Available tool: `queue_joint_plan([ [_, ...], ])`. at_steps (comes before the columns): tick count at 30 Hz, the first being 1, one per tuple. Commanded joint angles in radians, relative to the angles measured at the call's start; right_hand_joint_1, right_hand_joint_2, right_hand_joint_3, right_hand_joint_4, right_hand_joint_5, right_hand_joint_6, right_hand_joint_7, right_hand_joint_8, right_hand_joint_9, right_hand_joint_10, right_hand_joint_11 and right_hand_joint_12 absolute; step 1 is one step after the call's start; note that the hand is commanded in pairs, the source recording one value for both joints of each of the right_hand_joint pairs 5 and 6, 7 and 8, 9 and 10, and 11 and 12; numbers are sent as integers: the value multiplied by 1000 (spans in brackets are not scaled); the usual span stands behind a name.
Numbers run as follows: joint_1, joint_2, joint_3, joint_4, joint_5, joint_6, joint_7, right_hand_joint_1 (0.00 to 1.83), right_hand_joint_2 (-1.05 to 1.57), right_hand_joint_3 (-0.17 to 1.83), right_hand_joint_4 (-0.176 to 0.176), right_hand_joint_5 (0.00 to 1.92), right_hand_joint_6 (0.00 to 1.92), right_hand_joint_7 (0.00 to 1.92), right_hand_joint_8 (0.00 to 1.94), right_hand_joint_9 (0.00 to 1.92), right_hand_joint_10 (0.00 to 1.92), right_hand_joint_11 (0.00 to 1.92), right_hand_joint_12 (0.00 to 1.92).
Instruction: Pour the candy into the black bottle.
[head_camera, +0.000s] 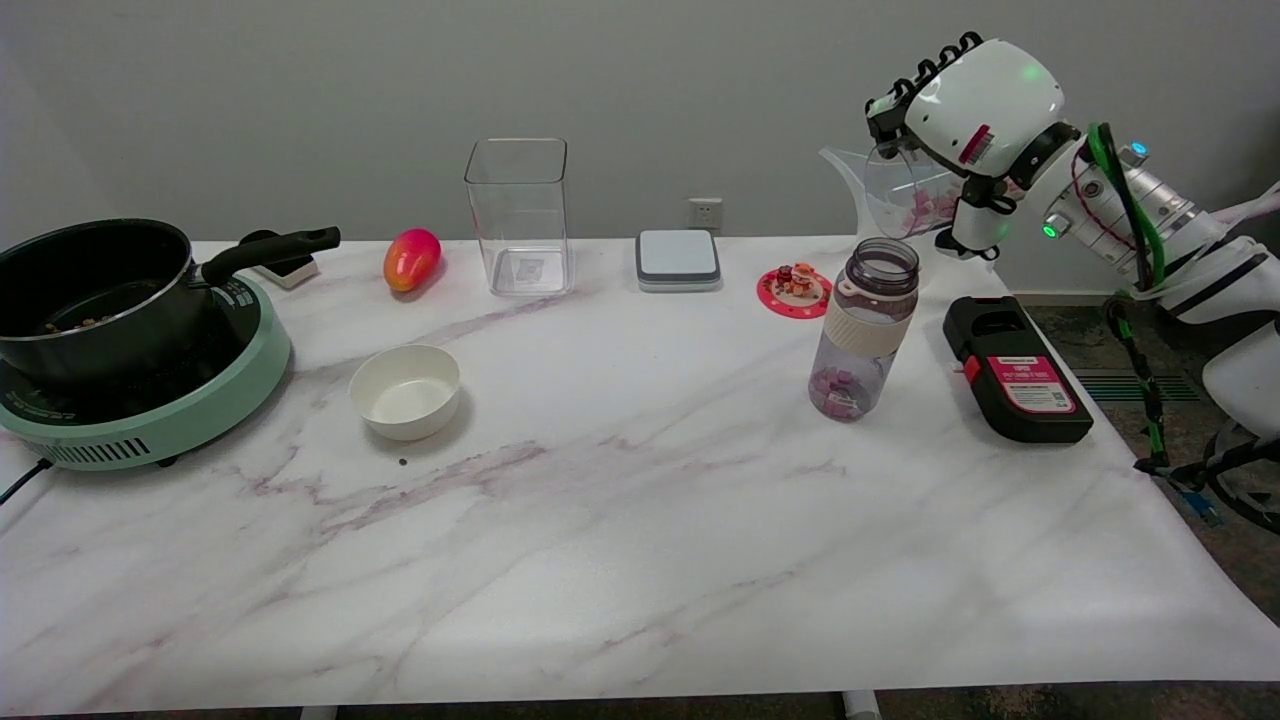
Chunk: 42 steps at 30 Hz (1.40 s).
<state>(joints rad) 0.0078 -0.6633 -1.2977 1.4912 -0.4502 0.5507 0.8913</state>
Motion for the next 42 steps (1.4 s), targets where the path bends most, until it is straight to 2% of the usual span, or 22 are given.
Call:
queue_joint_plan([
  [1, -4, 0, 23, -11, -50, 32, 0, 1457, 369, 1022, 0, 1520, 1520, 1485, 1485, 1442, 1442, 1229, 1229],
  [22, -7, 0, 21, -30, -100, 44, -3, 1450, 480, 923, 0, 1593, 1593, 1506, 1506, 1458, 1458, 1247, 1247],
  [42, -7, 0, 25, -30, -134, 32, 2, 1439, 524, 907, 0, 1602, 1602, 1517, 1517, 1464, 1464, 1254, 1254],
])
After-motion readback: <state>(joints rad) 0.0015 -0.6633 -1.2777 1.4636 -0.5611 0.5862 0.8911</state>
